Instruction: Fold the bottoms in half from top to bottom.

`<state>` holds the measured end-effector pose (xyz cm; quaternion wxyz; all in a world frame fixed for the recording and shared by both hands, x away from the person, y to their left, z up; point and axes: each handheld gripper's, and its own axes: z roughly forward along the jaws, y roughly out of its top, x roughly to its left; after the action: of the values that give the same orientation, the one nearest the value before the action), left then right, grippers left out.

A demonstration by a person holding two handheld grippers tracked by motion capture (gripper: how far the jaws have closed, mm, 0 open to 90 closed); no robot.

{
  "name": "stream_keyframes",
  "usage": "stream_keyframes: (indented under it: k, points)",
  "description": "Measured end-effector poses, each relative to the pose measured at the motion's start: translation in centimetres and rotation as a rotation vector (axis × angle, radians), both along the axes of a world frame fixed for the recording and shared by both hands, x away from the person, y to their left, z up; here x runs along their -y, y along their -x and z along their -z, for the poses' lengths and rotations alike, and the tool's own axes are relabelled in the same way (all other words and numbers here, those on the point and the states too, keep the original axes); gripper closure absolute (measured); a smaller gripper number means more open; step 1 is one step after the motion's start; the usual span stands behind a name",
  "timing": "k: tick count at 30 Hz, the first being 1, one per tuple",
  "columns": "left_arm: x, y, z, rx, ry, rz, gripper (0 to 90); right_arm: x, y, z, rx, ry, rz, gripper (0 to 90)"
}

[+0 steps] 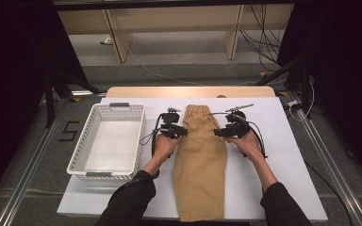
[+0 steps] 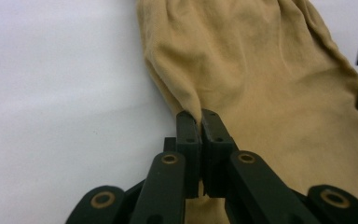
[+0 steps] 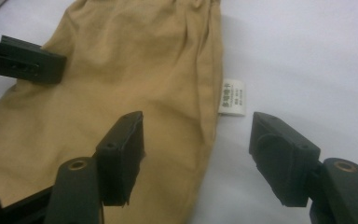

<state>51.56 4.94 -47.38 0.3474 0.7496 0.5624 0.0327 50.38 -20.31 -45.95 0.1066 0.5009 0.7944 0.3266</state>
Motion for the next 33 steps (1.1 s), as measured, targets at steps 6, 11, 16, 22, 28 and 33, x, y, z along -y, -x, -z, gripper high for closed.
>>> stream_keyframes:
  k: [6, 11, 16, 22, 28, 33]
  points:
    - [-0.1, 0.0, 0.0, 0.004, 0.004, 0.005, 86.8, -0.3, -0.7, 0.5, -0.044, 0.011, 0.005, 40.6]
    - [0.0, 0.0, -0.1, 0.009, -0.001, 0.009, 86.8, -0.4, -1.5, 1.0, -0.065, 0.001, 0.016, 44.8]
    - [0.0, 0.1, -0.2, 0.013, -0.005, 0.012, 86.9, -0.9, -2.1, 1.4, -0.103, -0.008, 0.023, 50.0]
    - [0.0, 0.1, -0.4, 0.019, -0.007, 0.023, 86.8, -1.6, -2.5, 1.3, -0.122, -0.019, 0.017, 58.1]
    - [-0.1, 0.1, -0.5, 0.017, -0.015, 0.033, 86.8, -1.7, -2.9, 1.5, -0.117, -0.042, 0.002, 63.9]
    - [-0.2, 0.3, -0.6, 0.022, -0.014, 0.040, 86.8, -1.6, -2.9, 1.8, -0.130, -0.082, -0.009, 74.3]
